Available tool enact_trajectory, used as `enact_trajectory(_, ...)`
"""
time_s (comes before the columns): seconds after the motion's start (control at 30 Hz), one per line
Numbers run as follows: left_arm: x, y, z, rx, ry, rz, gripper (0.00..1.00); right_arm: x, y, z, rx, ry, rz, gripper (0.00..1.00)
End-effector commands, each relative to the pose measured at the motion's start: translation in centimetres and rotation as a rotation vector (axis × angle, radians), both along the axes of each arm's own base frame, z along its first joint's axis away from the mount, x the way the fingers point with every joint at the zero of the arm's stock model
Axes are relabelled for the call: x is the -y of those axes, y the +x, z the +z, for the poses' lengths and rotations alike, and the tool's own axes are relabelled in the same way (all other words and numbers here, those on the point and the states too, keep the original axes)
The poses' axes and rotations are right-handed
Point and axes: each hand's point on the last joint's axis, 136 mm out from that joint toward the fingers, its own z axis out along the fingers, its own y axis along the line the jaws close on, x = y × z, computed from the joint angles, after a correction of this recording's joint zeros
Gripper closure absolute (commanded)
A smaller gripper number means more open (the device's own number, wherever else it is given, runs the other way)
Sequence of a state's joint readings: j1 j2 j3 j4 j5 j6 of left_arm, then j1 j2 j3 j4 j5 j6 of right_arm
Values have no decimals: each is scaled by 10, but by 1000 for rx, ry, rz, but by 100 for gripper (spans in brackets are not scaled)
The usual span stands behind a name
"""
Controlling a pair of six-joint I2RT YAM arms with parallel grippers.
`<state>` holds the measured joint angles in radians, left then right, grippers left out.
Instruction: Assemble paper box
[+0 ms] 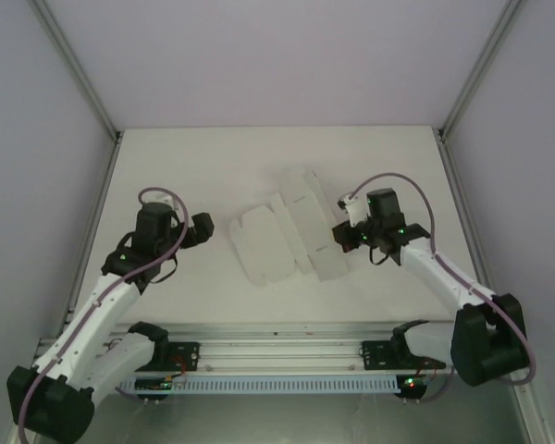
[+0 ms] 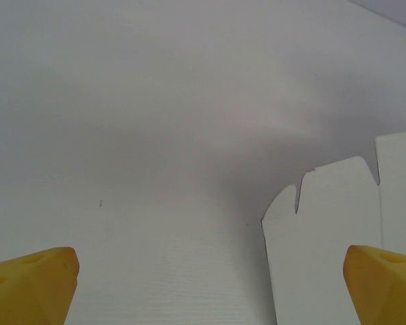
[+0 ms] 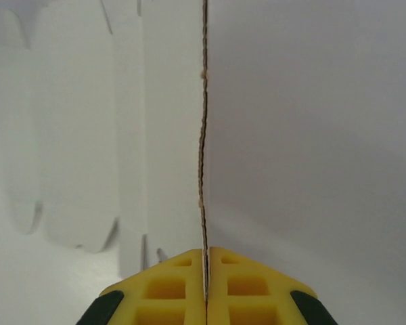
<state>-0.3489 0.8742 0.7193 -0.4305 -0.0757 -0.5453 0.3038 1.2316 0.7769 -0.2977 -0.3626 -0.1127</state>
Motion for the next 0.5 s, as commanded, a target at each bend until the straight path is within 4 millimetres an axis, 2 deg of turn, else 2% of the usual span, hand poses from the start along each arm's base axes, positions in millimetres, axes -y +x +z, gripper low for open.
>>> enact_trajectory(0.0,1,6,8,13,13,-9,0,14,25,6,153,-272,90,100)
enact_trajectory(0.2,5,8,-1,-23,24,-27,0,-2,52,-9,297,-648,315,100)
enact_trajectory(0.3,4,8,-5,-29,27,-25,0,-12,69,-14,393,-831,369,100)
enact_trajectory(0.37,4,7,-6,-32,27,-25,0,-23,79,-13,474,-904,389,100)
enact_trajectory(0.47,4,7,-9,-35,25,-22,1,-44,86,-4,600,-921,411,100)
